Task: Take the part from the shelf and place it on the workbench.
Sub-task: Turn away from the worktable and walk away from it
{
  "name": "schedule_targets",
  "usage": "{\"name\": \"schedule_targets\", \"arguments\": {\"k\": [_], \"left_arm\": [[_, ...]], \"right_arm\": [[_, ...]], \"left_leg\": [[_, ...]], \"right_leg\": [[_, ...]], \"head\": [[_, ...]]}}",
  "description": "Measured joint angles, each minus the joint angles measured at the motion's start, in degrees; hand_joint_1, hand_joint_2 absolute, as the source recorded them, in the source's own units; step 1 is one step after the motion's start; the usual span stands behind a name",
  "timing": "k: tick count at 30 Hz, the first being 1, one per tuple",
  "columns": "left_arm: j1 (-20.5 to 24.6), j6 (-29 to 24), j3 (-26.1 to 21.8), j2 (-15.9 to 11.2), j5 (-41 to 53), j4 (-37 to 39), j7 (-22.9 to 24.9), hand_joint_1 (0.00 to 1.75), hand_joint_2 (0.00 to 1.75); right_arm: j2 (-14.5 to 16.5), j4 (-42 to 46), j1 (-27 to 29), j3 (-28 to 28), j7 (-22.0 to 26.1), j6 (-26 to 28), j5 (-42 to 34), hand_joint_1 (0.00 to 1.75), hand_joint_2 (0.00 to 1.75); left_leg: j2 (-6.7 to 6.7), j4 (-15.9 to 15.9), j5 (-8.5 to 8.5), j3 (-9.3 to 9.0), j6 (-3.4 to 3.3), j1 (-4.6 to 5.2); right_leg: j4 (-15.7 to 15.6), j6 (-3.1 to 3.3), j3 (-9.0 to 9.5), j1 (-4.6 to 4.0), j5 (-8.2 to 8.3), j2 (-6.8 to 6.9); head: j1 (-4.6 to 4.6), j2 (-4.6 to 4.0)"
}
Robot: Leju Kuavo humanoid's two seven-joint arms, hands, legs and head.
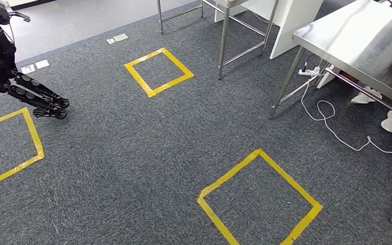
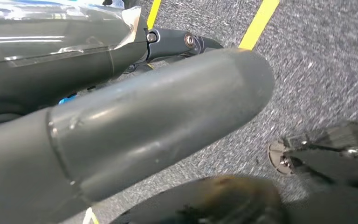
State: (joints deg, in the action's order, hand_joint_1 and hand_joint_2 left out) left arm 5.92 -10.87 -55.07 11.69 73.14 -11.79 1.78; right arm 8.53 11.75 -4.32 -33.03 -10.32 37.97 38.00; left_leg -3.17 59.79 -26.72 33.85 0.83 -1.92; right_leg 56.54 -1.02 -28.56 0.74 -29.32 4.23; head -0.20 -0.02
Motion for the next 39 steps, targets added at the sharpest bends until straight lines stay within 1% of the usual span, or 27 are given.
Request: {"name": "schedule_targets", "arguments": {"k": [1,3,5,6,8,9,10,11,13,14,15,16,18,19,21,23,24,25,26,27,29,31,33,34,36,37,39], "left_arm": [[0.06,-0.01,-0.05,0.07,-0.05,0.01,0.01,0.00,0.00],[0.05,-0.02,-0.18,0.10,-0.25,0.01,0.05,0.00,0.00],[0.03,-0.06,-0.38,0.13,-0.44,0.01,0.13,0.00,0.00],[0.07,-0.10,-0.52,0.15,-0.48,0.01,0.15,0.00,0.00],[0.12,-0.18,-0.76,0.16,-0.53,0.01,0.19,0.00,0.00],[0.12,-0.17,-0.82,0.16,-0.55,0.01,0.20,0.00,0.00],[0.08,-0.17,-0.89,0.16,-0.55,0.01,0.22,0.00,0.00],[0.05,-0.17,-0.95,0.16,-0.56,0.01,0.23,0.00,0.00],[0.04,-0.24,-1.05,0.17,-0.56,0.01,0.26,0.00,0.00],[0.05,-0.29,-1.08,0.19,-0.56,0.01,0.26,0.00,0.00],[0.07,-0.36,-1.09,0.21,-0.56,0.01,0.27,0.00,0.00],[0.06,-0.43,-1.10,0.24,-0.56,0.01,0.27,0.00,0.00],[-0.02,-0.56,-1.14,0.27,-0.56,0.01,0.28,0.00,0.00],[-0.08,-0.62,-1.16,0.27,-0.56,0.01,0.28,0.00,0.00],[-0.11,-0.75,-1.21,0.28,-0.56,0.01,0.28,0.00,0.00],[-0.04,-0.84,-1.22,0.29,-0.56,0.01,0.28,0.00,0.00],[-0.03,-0.86,-1.23,0.29,-0.56,0.01,0.28,0.00,0.00],[-0.06,-0.88,-1.26,0.29,-0.58,0.01,0.28,0.00,0.00],[-0.09,-0.91,-1.30,0.29,-0.62,0.01,0.28,0.00,0.00],[-0.10,-0.96,-1.38,0.28,-0.66,0.01,0.28,0.00,0.00],[0.01,-1.08,-1.53,0.29,-0.73,0.01,0.28,0.00,0.00],[0.19,-1.16,-1.62,0.32,-0.77,0.01,0.28,0.00,0.00],[0.24,-1.19,-1.81,0.35,-0.81,0.01,0.29,0.00,0.00],[0.22,-1.20,-1.95,0.37,-0.82,0.01,0.31,0.00,0.00],[0.25,-1.24,-2.20,0.42,-0.85,0.01,0.33,0.00,0.00],[0.30,-1.28,-2.28,0.44,-0.89,0.01,0.33,0.00,0.00],[0.35,-1.34,-2.44,0.46,-0.96,0.01,0.34,0.00,0.00]], "right_arm": [[-0.02,0.01,-0.05,0.00,0.00,0.00,0.08,0.00,0.00],[0.01,0.01,-0.28,0.00,0.00,0.00,0.25,0.00,0.00],[0.05,0.00,-0.46,0.00,0.01,-0.03,0.50,0.00,0.00],[0.09,-0.01,-0.45,0.00,0.01,-0.07,0.63,0.00,0.00],[0.15,-0.03,-0.29,0.00,0.01,-0.13,0.79,0.00,0.00],[0.16,-0.03,-0.20,0.00,-0.01,-0.16,0.84,0.00,0.00],[0.15,-0.03,-0.13,0.00,-0.04,-0.21,0.87,0.00,0.00],[0.11,-0.03,-0.08,0.00,-0.07,-0.26,0.92,0.00,0.00],[0.03,-0.03,-0.10,0.00,-0.12,-0.37,1.04,0.00,0.00],[0.01,-0.03,-0.14,0.00,-0.11,-0.42,1.09,0.00,0.00],[0.01,-0.03,-0.19,0.00,-0.11,-0.48,1.12,0.00,0.00],[0.02,-0.03,-0.24,0.00,-0.11,-0.53,1.14,0.00,0.00],[0.03,-0.03,-0.40,0.00,-0.14,-0.70,1.25,0.00,0.00],[0.05,-0.03,-0.48,0.00,-0.15,-0.79,1.32,0.00,0.00],[0.14,-0.03,-0.52,0.00,-0.18,-0.90,1.46,0.00,0.00],[0.23,-0.03,-0.36,0.00,-0.17,-0.93,1.60,0.00,0.00],[0.25,-0.03,-0.28,0.00,-0.17,-0.95,1.65,0.00,0.00],[0.27,-0.03,-0.24,0.00,-0.17,-0.98,1.75,0.00,0.00],[0.30,-0.03,-0.24,0.00,-0.17,-1.01,1.87,0.00,0.00],[0.34,-0.03,-0.27,0.00,-0.17,-1.04,2.01,0.00,0.00],[0.43,-0.03,-0.29,0.00,-0.18,-1.08,2.33,0.00,0.00],[0.43,-0.03,-0.31,0.00,-0.19,-1.10,2.66,0.00,0.00],[0.42,-0.03,-0.48,0.00,-0.20,-1.10,2.97,0.00,0.00],[0.43,-0.03,-0.60,0.01,-0.21,-1.10,3.10,0.00,0.00],[0.44,-0.03,-0.66,0.02,-0.21,-1.10,3.38,0.00,0.00],[0.44,-0.04,-0.61,0.02,-0.21,-1.11,3.51,0.00,0.00],[0.44,-0.06,-0.47,0.02,-0.22,-1.13,3.72,0.00,0.00]], "left_leg": [[-0.04,-0.85,0.01,-0.40,-0.38,0.28],[1.11,-1.17,0.15,-0.31,-1.49,0.73],[2.05,-1.58,0.57,-0.34,-2.57,0.90],[2.52,-1.75,0.76,-0.37,-3.04,0.91],[3.63,-1.76,0.80,-0.25,-3.48,1.15],[4.29,-1.75,0.79,-0.23,-3.54,1.28],[4.96,-1.74,0.78,-0.24,-3.56,1.40],[5.66,-1.73,0.78,-0.29,-3.56,1.50],[6.94,-1.72,0.80,-0.44,-3.52,1.60],[7.52,-1.65,0.75,-0.51,-3.41,1.74],[7.95,-1.59,0.71,-0.51,-3.26,1.85],[8.29,-1.55,0.68,-0.48,-3.06,1.92],[8.92,-1.53,0.64,-0.32,-2.49,1.82],[8.54,-1.12,0.31,-0.08,-2.23,1.74],[6.40,2.50,-2.10,1.60,-1.71,1.64],[4.23,9.98,-5.95,5.19,-1.22,1.48],[3.84,13.28,-7.14,6.84,-1.00,1.33],[3.59,14.94,-7.31,7.73,-0.82,1.16],[3.33,14.25,-6.34,7.44,-0.69,0.99],[2.85,11.40,-4.58,6.00,-0.59,0.82],[0.91,3.47,-1.20,1.75,-0.59,0.71],[-0.01,-0.61,-0.12,-0.41,-1.05,1.00],[1.01,-1.00,-0.07,-0.37,-1.89,1.44],[1.46,-1.23,0.11,-0.41,-2.36,1.54],[2.38,-1.75,0.63,-0.52,-3.28,1.46],[2.85,-1.86,0.77,-0.49,-3.57,1.42],[4.05,-1.88,0.86,-0.28,-3.86,1.51]], "right_leg": [[-0.01,-0.42,0.01,-0.21,-0.18,0.42],[-0.06,-1.21,0.37,-0.27,-0.39,1.14],[2.00,-1.41,-0.25,-0.06,-1.85,-0.17],[4.93,-1.16,-1.68,0.10,-3.41,-1.43],[13.08,-0.54,-5.77,0.16,-6.82,-3.36],[16.28,-0.56,-7.57,0.11,-7.73,-3.73],[17.45,-0.80,-8.44,0.05,-7.66,-3.91],[16.26,-1.17,-8.15,-0.02,-6.61,-4.07],[8.48,-1.81,-4.89,-0.01,-2.88,-5.23],[4.64,-1.76,-3.31,-0.08,-1.20,-6.01],[2.04,-1.53,-2.26,-0.14,-0.10,-6.61],[0.95,-1.14,-1.89,-0.26,0.36,-6.95],[0.67,-0.23,-1.56,-0.26,0.68,-6.24],[0.48,0.21,-1.31,-0.14,0.86,-5.82],[0.07,1.11,-0.94,0.21,1.20,-4.83],[0.05,1.56,-0.87,-0.03,1.14,-3.67],[0.06,1.62,-0.86,-0.12,1.07,-3.06],[0.07,1.69,-0.85,-0.16,1.00,-2.44],[0.08,1.69,-0.79,-0.17,0.91,-1.92],[0.09,1.61,-0.67,-0.14,0.79,-1.45],[0.20,1.14,-0.47,-0.36,0.38,-0.64],[0.29,0.50,-0.43,-0.74,-0.04,0.11],[0.23,-0.17,-0.04,-0.91,-0.22,0.93],[0.50,-0.50,0.00,-0.82,-0.47,0.74],[3.54,-0.64,-1.18,-0.61,-2.31,-1.17],[6.82,-0.43,-2.79,-0.37,-3.95,-2.46],[14.75,-0.12,-6.71,-0.23,-7.11,-3.70]], "head": [[0.10,0.00],[0.31,0.00],[0.42,0.00],[0.49,0.00],[0.63,0.01],[0.62,0.01],[0.63,0.01],[0.64,0.00],[0.67,-0.01],[0.67,0.00],[0.67,0.00],[0.65,-0.01],[0.61,-0.01],[0.61,-0.01],[0.43,0.00],[0.28,0.01],[0.30,0.01],[0.29,0.00],[0.27,0.00],[0.27,-0.01],[0.24,0.00],[0.42,0.00],[0.60,-0.01],[0.58,0.00],[0.63,0.00],[0.67,0.00],[0.74,-0.01]]}}
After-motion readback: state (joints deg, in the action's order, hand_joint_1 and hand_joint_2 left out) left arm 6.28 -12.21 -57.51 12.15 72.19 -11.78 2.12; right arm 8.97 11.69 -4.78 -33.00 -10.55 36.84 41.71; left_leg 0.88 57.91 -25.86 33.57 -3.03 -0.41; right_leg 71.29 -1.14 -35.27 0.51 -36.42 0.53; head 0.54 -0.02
